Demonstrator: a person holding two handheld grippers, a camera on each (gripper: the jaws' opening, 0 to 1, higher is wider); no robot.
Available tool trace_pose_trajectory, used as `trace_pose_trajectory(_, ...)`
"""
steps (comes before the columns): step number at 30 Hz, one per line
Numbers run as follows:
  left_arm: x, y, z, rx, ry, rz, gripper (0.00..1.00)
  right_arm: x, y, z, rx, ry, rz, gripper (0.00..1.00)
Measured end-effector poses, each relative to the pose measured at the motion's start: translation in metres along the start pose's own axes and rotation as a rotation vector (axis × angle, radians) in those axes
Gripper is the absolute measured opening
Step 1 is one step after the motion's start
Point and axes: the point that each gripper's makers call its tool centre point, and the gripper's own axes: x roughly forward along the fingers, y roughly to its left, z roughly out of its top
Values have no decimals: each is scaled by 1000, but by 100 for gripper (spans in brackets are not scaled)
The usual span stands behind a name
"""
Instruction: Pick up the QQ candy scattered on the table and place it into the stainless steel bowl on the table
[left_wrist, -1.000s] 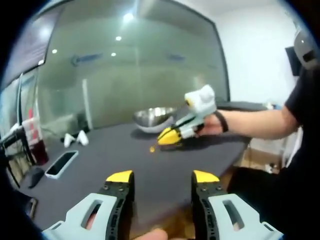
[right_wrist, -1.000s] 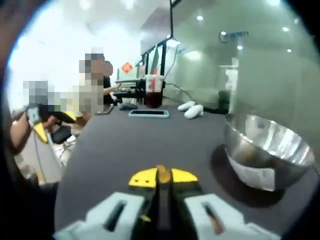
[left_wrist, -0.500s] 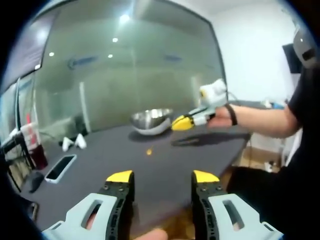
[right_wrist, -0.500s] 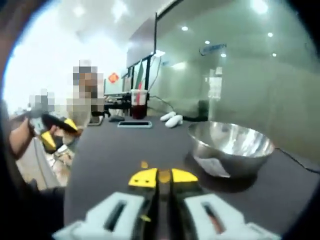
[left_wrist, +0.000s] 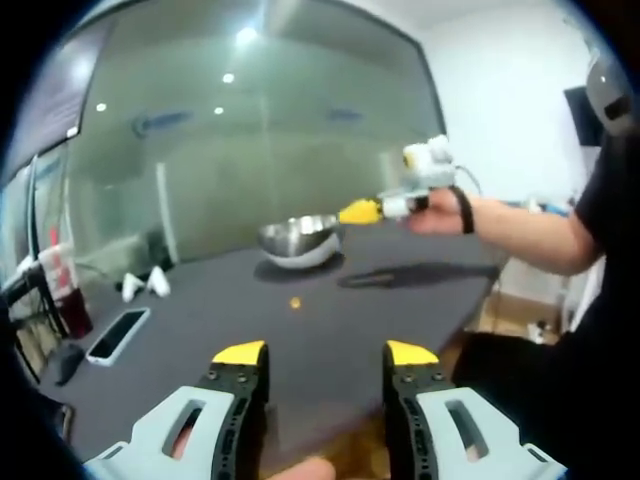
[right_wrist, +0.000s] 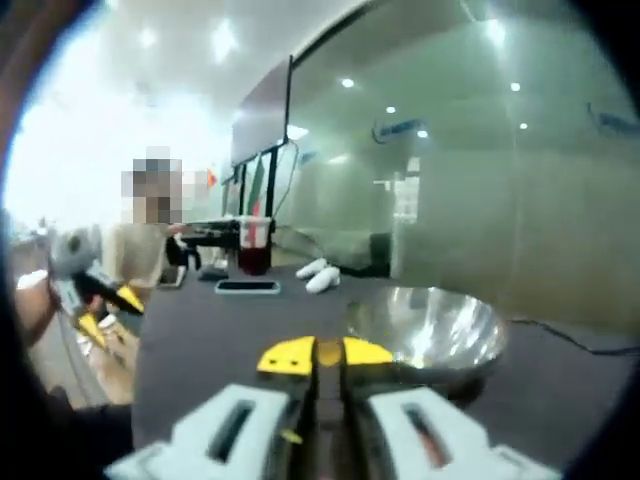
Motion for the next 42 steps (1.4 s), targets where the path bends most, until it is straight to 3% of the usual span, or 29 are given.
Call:
trace_pose_trajectory(2,0,0,1,2,-2,0,47,7,-4,8,-12,-10,-7,10)
trace_pose_trajectory(5,0,1,-2,-2,1,2,47,22,-29,19,-53,-26,-83,10)
trace_pose_trajectory(7,0,1,-3,-1,5,2,47,31,-39,20,-41,-19,-119,10)
trace_pose_trajectory(9,0,0,-2,1,2,-2,47,36,-54,16,-6,-10,-199,10)
trace_pose_trajectory(10,0,0,-2,1,2,-3,47,40,-61,14,-44,1,-228,10)
trace_pose_trajectory(12,-1,0,-2,6,5,-3,47,54,-74,9,-55,26,-229,10)
trace_pose_trajectory(21,-4,4,-2,7,0,7,47,54,-89,1,-37,39,-277,11)
trace_pose_trajectory(25,-3,3,-3,6,2,4,46,48,-102,2,31,11,-333,25)
trace_pose_trajectory(34,-1,1,-4,6,4,0,46,40,-91,3,30,7,-314,23)
trace_pose_trajectory(42,-1,0,-3,10,7,0,46,41,-76,19,38,-27,-269,22)
